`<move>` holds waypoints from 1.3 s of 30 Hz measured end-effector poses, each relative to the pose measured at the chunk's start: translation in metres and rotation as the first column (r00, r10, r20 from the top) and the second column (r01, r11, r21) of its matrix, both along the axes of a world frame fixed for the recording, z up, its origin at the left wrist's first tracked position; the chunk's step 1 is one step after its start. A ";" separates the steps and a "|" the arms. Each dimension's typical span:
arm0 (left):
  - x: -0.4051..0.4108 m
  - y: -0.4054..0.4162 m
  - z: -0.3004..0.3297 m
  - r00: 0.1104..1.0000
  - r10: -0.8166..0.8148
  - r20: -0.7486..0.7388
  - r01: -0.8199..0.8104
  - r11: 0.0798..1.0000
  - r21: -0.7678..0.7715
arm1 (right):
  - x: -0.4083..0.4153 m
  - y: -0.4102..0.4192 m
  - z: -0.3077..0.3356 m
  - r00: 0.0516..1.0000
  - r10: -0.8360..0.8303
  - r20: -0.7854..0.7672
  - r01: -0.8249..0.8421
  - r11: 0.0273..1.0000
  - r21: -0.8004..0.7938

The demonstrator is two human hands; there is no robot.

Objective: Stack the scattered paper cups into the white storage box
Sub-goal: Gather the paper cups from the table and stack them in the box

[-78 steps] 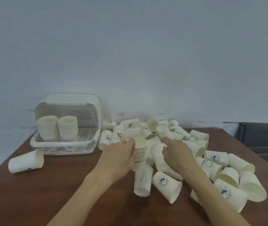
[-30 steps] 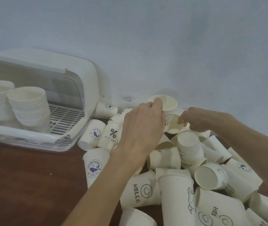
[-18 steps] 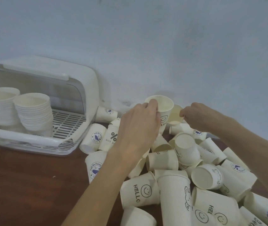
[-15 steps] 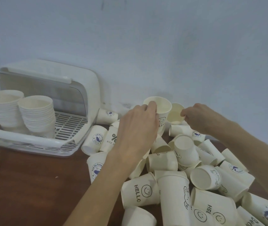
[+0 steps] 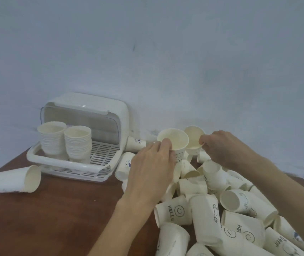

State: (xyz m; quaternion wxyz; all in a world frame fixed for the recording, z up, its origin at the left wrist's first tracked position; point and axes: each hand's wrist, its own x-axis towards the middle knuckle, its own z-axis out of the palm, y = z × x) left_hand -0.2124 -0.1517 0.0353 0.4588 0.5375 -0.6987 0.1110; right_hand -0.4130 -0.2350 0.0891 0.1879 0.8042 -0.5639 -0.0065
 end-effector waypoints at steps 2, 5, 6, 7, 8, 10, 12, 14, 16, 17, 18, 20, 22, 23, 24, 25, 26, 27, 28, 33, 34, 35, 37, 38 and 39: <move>0.011 0.011 0.005 1.000 0.008 0.002 -0.008 1.000 0.003 | 0.009 0.013 0.004 1.000 0.020 0.013 -0.020 1.000 -0.002; 0.025 0.026 0.011 1.000 0.020 0.014 -0.020 1.000 -0.001 | 0.023 0.031 0.011 0.999 0.041 0.017 -0.042 0.999 0.008; 0.030 0.030 0.013 1.000 0.020 0.010 -0.020 1.000 0.004 | 0.027 0.037 0.013 0.999 0.048 0.022 -0.048 0.999 0.010; 0.034 0.034 0.015 1.000 0.023 0.006 -0.023 1.000 0.010 | 0.031 0.043 0.015 0.998 0.051 0.025 -0.051 0.999 0.014; 0.038 0.038 0.017 1.000 0.028 0.007 -0.028 1.000 0.014 | 0.036 0.048 0.017 0.998 0.053 0.024 -0.053 0.998 0.019; 0.045 0.046 0.021 0.999 0.036 0.018 -0.036 0.999 0.017 | 0.043 0.058 0.020 0.998 0.063 0.021 -0.064 0.998 0.022; 0.052 0.053 0.023 0.999 0.033 0.023 -0.034 0.999 0.023 | 0.049 0.068 0.023 0.997 0.076 0.025 -0.077 0.997 0.019; 0.059 0.060 0.025 0.999 0.032 0.027 -0.033 0.999 0.032 | 0.054 0.078 0.025 0.995 0.090 0.038 -0.091 0.996 0.012; 0.065 0.067 0.028 0.999 0.038 0.037 -0.040 0.998 0.046 | 0.059 0.088 0.027 0.994 0.099 0.056 -0.099 0.995 0.004; 0.067 0.070 0.029 0.999 0.037 0.039 -0.039 0.998 0.059 | 0.061 0.093 0.027 0.993 0.103 0.065 -0.103 0.995 0.000; 0.070 0.073 0.031 0.999 0.034 0.038 -0.037 0.997 0.069 | 0.063 0.098 0.028 0.991 0.111 0.072 -0.111 0.994 -0.005; 0.076 0.080 0.033 0.999 0.033 0.035 -0.036 0.996 0.077 | 0.067 0.106 0.028 0.988 0.128 0.081 -0.128 0.992 -0.009; 0.081 0.086 0.034 0.999 0.043 0.032 -0.045 0.996 0.081 | 0.070 0.113 0.029 0.985 0.143 0.095 -0.143 0.990 -0.009; 0.084 0.089 0.034 0.998 0.049 0.031 -0.051 0.995 0.081 | 0.071 0.117 0.029 0.983 0.151 0.105 -0.151 0.989 -0.009; 0.087 0.092 0.034 0.998 0.054 0.031 -0.056 0.995 0.084 | 0.073 0.120 0.029 0.981 0.159 0.114 -0.160 0.987 -0.008; 0.090 0.096 0.034 0.998 0.058 0.033 -0.061 0.994 0.091 | 0.076 0.124 0.028 0.978 0.168 0.122 -0.169 0.986 -0.004; 0.093 0.099 0.034 0.997 0.062 0.035 -0.065 0.993 0.101 | 0.079 0.127 0.028 0.976 0.177 0.125 -0.178 0.984 0.001; 0.097 0.102 0.034 0.997 0.065 0.037 -0.069 0.991 0.112 | 0.082 0.130 0.027 0.975 0.186 0.122 -0.188 0.982 0.006; 0.100 0.105 0.033 0.997 0.069 0.040 -0.073 0.989 0.127 | 0.086 0.133 0.026 0.973 0.197 0.120 -0.199 0.980 0.006; 0.119 0.118 0.031 0.995 0.092 0.028 -0.096 0.977 0.189 | 0.102 0.146 0.019 0.962 0.229 0.145 -0.233 0.972 0.010; 0.123 0.121 0.031 0.995 0.097 0.024 -0.099 0.976 0.195 | 0.105 0.148 0.017 0.960 0.235 0.150 -0.239 0.971 0.013; 0.126 0.124 0.030 0.995 0.100 0.019 -0.102 0.974 0.201 | 0.108 0.150 0.015 0.958 0.242 0.157 -0.247 0.969 0.014; 0.132 0.128 0.029 0.995 0.103 0.010 -0.103 0.973 0.209 | 0.114 0.152 0.012 0.951 0.257 0.174 -0.264 0.964 0.020; 0.135 0.130 0.029 0.994 0.109 0.017 -0.110 0.971 0.212 | 0.117 0.154 0.011 0.946 0.270 0.181 -0.278 0.960 0.022; 0.138 0.132 0.028 0.992 0.119 0.031 -0.123 0.968 0.218 | 0.120 0.155 0.010 0.941 0.282 0.187 -0.291 0.956 0.026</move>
